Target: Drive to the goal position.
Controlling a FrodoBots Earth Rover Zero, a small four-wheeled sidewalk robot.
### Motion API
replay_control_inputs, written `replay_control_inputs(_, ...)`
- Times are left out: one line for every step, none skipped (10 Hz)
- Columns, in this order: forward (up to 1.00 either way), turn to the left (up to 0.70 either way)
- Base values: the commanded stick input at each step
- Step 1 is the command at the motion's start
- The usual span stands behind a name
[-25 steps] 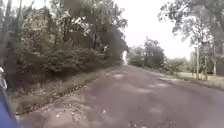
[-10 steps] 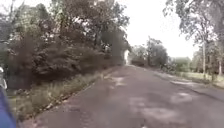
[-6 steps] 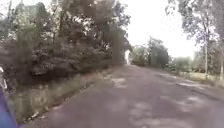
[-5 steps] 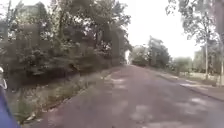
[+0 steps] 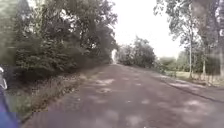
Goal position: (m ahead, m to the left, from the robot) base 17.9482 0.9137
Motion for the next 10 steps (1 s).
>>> replay_control_inputs(0.7, -0.01)
replay_control_inputs(0.7, -0.01)
replay_control_inputs(0.7, -0.01)
replay_control_inputs(0.7, -0.01)
replay_control_inputs(0.7, -0.01)
replay_control_inputs(0.7, -0.01)
replay_control_inputs(0.7, -0.01)
replay_control_inputs(0.7, -0.01)
replay_control_inputs(0.7, -0.01)
replay_control_inputs(0.7, -0.01)
